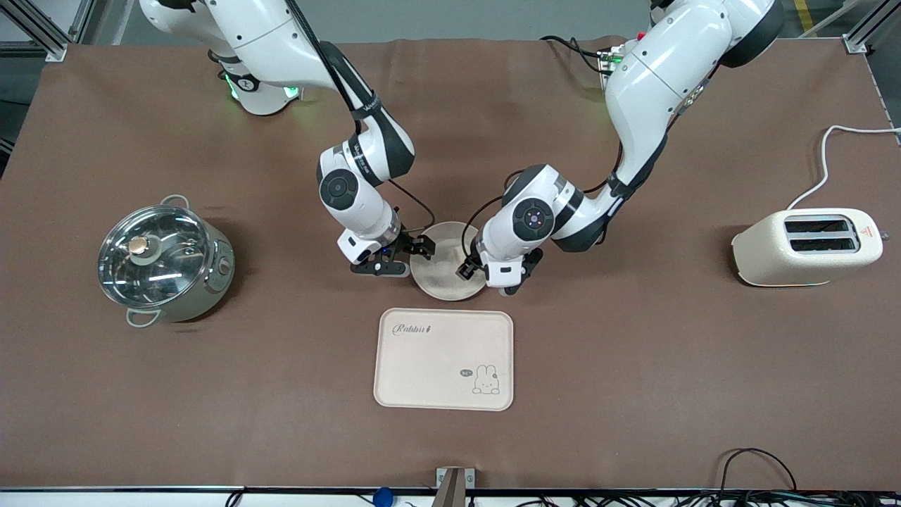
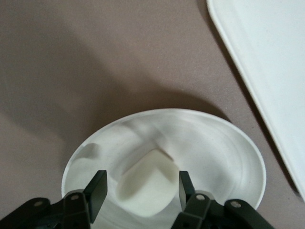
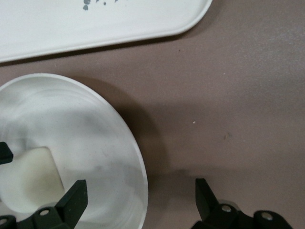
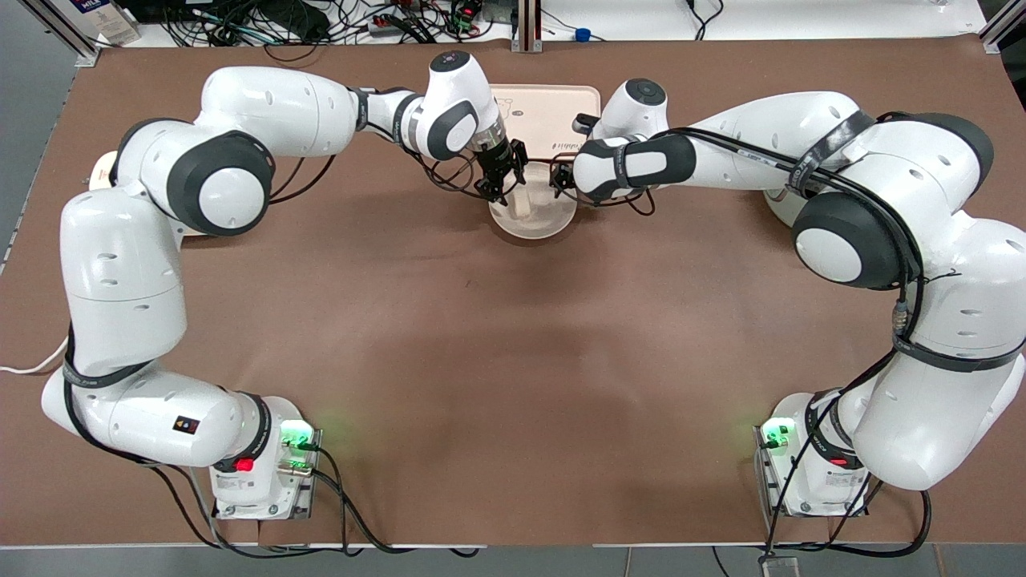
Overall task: Place bun in plate and plate on tray
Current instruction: 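Lower the bun onto the white plate with the left gripper and release, then grip and lift the plate rim with the right gripper while the left gripper withdraws, then lower the plate onto the tray and open the right gripper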
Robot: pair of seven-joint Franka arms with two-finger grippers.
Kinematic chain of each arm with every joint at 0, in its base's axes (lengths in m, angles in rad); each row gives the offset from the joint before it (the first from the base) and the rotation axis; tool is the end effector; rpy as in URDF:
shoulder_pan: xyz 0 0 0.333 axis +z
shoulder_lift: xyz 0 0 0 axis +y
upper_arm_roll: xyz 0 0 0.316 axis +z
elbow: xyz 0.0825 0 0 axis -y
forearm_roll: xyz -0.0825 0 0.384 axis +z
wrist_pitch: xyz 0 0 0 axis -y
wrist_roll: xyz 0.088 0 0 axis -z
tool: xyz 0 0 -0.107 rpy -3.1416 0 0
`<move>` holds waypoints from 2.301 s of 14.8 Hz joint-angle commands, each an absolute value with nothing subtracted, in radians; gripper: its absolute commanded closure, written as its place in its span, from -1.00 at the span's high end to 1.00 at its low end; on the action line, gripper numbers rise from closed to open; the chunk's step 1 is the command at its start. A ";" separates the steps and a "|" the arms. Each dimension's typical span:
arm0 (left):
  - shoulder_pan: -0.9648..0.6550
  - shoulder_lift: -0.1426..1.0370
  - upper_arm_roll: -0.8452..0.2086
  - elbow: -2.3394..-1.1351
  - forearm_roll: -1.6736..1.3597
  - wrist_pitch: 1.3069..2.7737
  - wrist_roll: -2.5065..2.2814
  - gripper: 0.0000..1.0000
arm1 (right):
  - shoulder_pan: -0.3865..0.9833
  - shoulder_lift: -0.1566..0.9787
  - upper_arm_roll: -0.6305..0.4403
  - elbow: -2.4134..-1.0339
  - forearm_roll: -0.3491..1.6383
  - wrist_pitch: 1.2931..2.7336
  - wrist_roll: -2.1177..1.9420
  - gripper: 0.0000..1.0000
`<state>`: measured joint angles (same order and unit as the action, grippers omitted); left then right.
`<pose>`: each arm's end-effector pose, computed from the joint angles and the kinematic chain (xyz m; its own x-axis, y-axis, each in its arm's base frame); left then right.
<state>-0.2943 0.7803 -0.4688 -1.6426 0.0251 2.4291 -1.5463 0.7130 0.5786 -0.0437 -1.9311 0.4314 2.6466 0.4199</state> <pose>0.5306 -0.4484 0.2046 0.6031 0.7394 -0.2994 0.7871 -0.6124 0.0730 0.5043 0.3864 0.1965 0.9941 -0.1080 -0.0024 -0.1053 -0.9636 -0.2457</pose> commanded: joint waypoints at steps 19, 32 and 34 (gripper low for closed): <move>0.150 0.290 -0.463 -1.494 0.118 1.819 -0.611 1.00 | 0.620 0.509 -0.054 -1.734 0.500 2.546 0.426 -1.00; -0.008 0.029 -0.125 -1.518 0.062 1.516 -0.149 1.00 | 0.522 0.900 -0.054 -1.338 0.497 2.459 0.433 -1.00; -0.009 0.008 -0.101 -1.554 0.026 1.525 -0.138 1.00 | 0.515 0.922 -0.054 -1.309 0.497 2.459 0.433 -1.00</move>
<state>0.0017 0.0530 -0.1339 -1.4915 0.0609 1.5159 -0.1669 0.5269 0.8956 -0.0604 -1.3628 0.4749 2.4668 0.4266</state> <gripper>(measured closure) 0.000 0.965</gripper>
